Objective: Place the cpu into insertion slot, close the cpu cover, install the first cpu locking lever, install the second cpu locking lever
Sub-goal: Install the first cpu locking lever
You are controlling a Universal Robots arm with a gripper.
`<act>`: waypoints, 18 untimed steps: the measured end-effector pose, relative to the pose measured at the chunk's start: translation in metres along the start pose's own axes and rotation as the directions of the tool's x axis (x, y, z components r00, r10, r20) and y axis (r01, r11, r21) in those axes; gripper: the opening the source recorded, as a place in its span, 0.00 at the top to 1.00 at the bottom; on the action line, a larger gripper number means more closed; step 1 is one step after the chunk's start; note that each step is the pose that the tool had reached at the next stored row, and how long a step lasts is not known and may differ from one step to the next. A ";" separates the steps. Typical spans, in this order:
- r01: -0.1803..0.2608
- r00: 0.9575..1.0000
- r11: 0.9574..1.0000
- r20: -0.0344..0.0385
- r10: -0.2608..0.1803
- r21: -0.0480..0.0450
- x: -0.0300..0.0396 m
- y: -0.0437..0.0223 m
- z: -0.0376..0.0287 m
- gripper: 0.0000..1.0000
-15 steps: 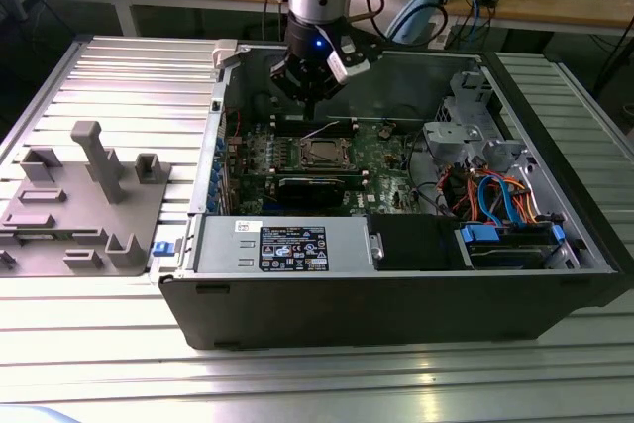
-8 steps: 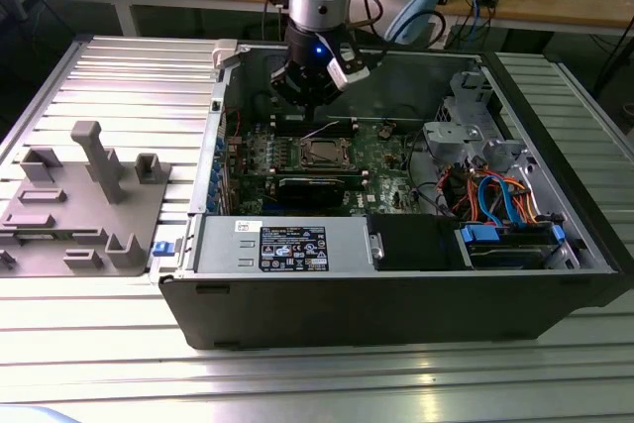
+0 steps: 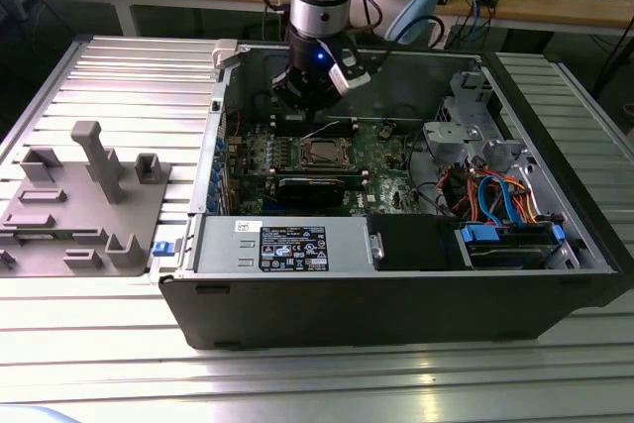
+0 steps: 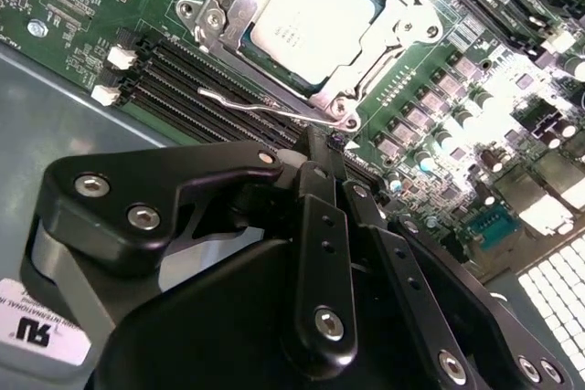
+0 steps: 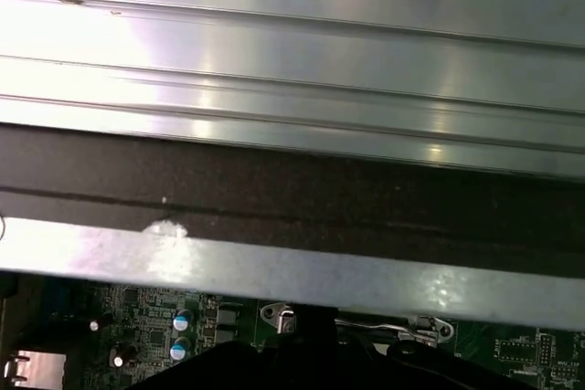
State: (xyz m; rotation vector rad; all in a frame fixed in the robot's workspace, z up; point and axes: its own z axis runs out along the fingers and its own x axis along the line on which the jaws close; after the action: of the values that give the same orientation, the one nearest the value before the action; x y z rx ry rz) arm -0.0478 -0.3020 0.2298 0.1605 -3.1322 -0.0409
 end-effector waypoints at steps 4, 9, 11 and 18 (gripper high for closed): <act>0.028 1.000 1.000 -0.002 -0.028 0.000 -0.0044 -0.0006 0.0142 0.89; 0.031 0.999 1.000 -0.005 -0.031 0.000 -0.0154 -0.0019 0.0200 0.89; 0.032 0.999 0.999 -0.005 -0.032 0.000 -0.0169 -0.0021 0.0211 0.89; 0.033 0.999 0.999 -0.005 -0.033 0.000 -0.0219 -0.0027 0.0240 0.89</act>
State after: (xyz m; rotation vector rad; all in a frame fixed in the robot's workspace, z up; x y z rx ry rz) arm -0.0260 -0.3018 0.2057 0.2125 -3.1245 -0.0406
